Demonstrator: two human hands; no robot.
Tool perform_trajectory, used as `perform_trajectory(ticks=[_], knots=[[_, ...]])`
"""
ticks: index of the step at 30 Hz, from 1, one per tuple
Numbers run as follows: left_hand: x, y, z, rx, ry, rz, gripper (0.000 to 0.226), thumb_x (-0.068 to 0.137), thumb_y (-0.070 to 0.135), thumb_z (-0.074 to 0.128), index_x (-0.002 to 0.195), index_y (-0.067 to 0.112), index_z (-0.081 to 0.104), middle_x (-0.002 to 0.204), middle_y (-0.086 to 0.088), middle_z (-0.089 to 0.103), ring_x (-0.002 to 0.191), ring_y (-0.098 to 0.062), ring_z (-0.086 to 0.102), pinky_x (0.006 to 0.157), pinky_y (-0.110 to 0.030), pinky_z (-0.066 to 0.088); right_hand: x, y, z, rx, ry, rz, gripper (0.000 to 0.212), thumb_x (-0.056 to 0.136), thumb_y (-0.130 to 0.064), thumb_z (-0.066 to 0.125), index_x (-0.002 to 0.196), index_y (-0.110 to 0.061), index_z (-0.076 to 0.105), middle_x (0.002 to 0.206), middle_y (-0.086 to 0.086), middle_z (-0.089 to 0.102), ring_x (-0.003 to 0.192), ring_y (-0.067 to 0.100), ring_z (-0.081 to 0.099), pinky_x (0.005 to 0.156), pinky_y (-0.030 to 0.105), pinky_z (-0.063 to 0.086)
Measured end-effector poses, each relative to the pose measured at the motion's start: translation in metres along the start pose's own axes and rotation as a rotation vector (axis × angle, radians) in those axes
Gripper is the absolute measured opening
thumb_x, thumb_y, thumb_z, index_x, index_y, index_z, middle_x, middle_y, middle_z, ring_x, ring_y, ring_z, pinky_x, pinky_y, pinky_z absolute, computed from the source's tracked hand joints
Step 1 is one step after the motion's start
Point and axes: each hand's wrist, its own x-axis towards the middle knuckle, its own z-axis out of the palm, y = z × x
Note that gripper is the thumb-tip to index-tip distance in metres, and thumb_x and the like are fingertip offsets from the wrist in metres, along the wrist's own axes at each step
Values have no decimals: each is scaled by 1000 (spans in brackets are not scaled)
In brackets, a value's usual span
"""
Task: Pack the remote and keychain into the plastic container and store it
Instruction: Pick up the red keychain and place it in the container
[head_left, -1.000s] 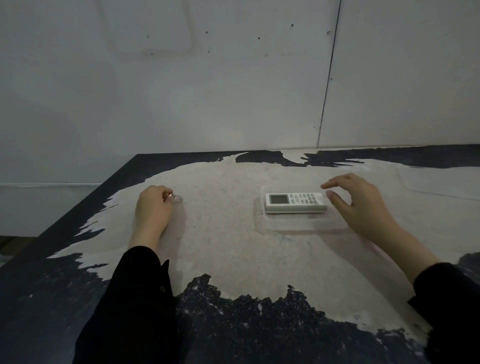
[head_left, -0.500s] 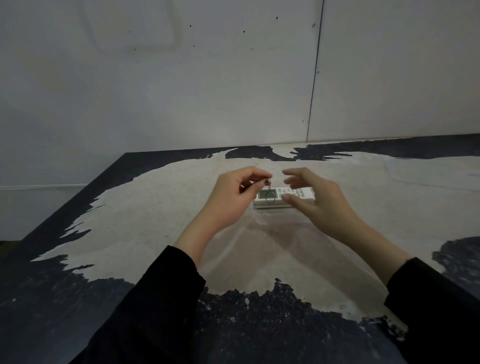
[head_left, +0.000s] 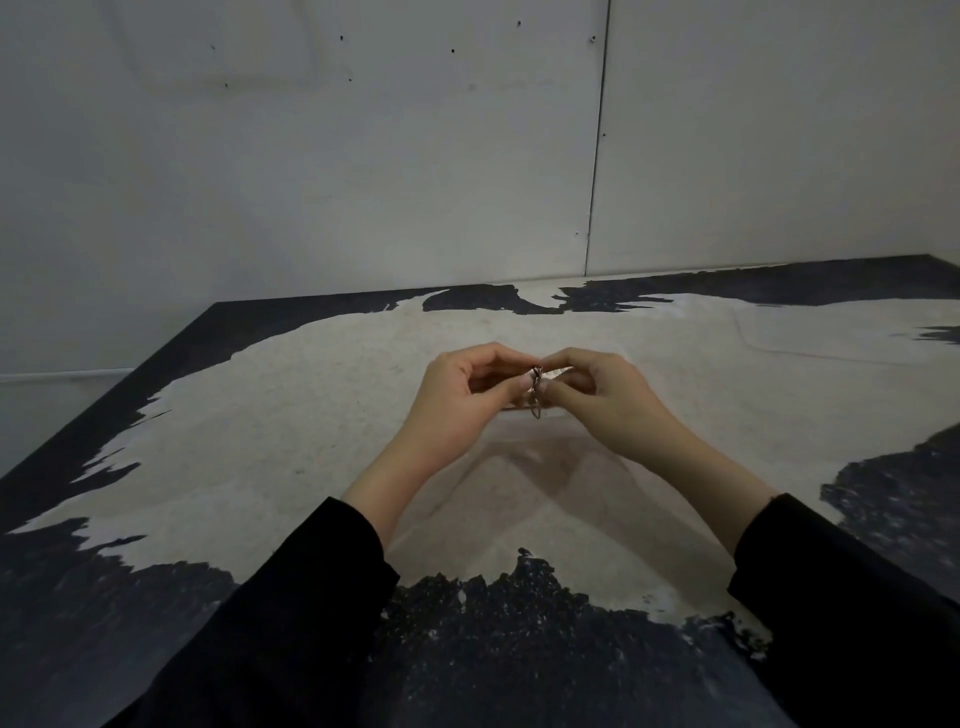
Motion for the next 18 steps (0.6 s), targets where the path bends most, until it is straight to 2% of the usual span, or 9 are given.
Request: perform_trajectory(ticks=[5, 8, 10, 11, 13, 15, 16, 18], knots=[[0, -5, 3, 105, 107, 27, 14, 78, 6, 69, 88, 15, 72, 82, 0, 73, 79, -10, 71, 73, -21, 56, -1, -3, -1, 75, -40, 44, 13, 87, -17, 60, 97, -22, 66, 82, 8, 76, 83, 17, 71, 89, 39, 51], [-2, -9, 3, 245, 176, 54, 9, 77, 11, 71, 86, 15, 72, 80, 6, 73, 77, -4, 70, 71, -17, 54, -1, -2, -2, -35, -45, 28, 18, 83, -17, 63, 100, -23, 65, 75, 1, 73, 80, 20, 68, 77, 33, 51], [-1, -11, 1, 347, 150, 62, 8, 77, 12, 71, 85, 13, 72, 78, 5, 72, 74, -2, 67, 71, -14, 51, 0, 0, -3, -200, 14, -22, 15, 82, -13, 64, 95, -19, 66, 71, -2, 67, 75, 19, 65, 70, 26, 48], [0, -12, 1, 421, 121, 57, 8, 77, 12, 71, 85, 12, 73, 79, 3, 72, 73, -3, 66, 72, -14, 51, 1, 2, -5, -288, 53, -52, 12, 82, -11, 64, 92, -16, 66, 71, -2, 66, 74, 19, 64, 72, 26, 48], [4, -11, 2, 544, 54, 16, 10, 75, 10, 71, 85, 12, 74, 81, 0, 71, 73, -5, 63, 73, -10, 48, 3, 6, -12, -445, 95, -90, 8, 80, -11, 65, 88, -14, 67, 76, 1, 69, 77, 21, 64, 81, 36, 50], [9, -9, 3, 591, -17, -47, 11, 74, 9, 72, 84, 12, 75, 80, 0, 70, 71, -1, 60, 68, -3, 44, 5, 11, -18, -551, 70, -76, 6, 80, -14, 65, 84, -17, 68, 82, 2, 72, 83, 23, 65, 87, 43, 47], [13, -7, 3, 611, -52, -81, 10, 73, 9, 72, 82, 11, 75, 80, -1, 70, 70, -2, 61, 66, -4, 44, 6, 13, -21, -592, 47, -58, 5, 80, -16, 65, 83, -19, 68, 84, 1, 73, 85, 23, 65, 89, 43, 46], [20, -3, 4, 660, -120, -146, 8, 71, 9, 74, 79, 11, 75, 79, -4, 72, 72, -10, 63, 67, -15, 47, 7, 16, -23, -638, 15, -26, 6, 81, -21, 64, 83, -24, 69, 85, -2, 73, 87, 22, 64, 90, 40, 43]])
